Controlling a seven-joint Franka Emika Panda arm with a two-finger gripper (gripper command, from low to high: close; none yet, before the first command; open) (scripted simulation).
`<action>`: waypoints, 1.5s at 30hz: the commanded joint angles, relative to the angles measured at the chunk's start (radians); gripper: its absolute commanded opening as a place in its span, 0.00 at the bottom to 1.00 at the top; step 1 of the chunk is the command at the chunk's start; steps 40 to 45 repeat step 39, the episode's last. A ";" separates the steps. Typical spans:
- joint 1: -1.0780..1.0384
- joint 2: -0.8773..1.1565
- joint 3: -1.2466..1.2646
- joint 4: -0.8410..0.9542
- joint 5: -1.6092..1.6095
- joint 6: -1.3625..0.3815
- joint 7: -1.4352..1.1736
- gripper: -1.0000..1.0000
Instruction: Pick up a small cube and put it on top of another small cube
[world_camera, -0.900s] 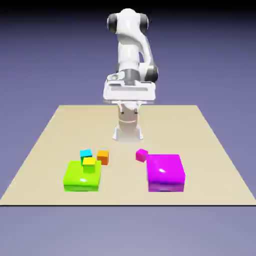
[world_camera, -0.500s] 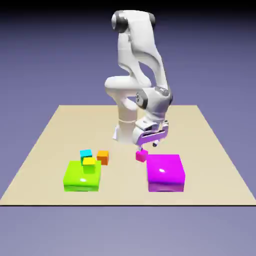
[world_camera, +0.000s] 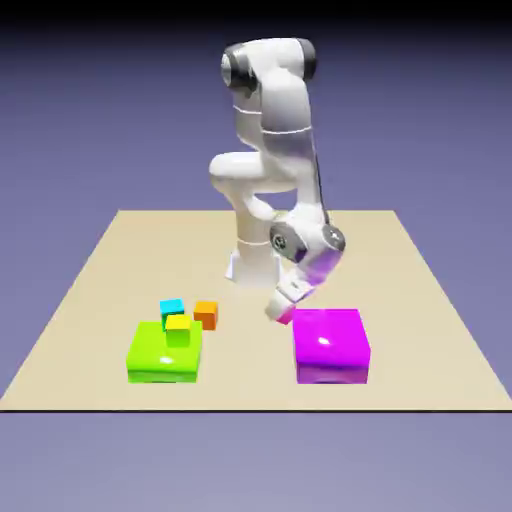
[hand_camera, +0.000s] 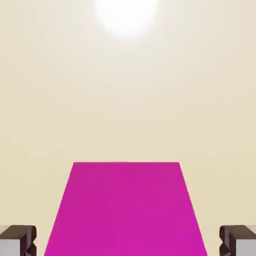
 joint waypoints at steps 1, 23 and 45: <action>-0.002 -0.030 0.019 -0.001 0.043 -0.021 -0.030 0.00; -0.224 -0.206 -0.259 0.384 0.482 -0.528 -0.270 0.00; -0.269 -0.108 -0.562 0.505 0.525 -0.561 -0.267 1.00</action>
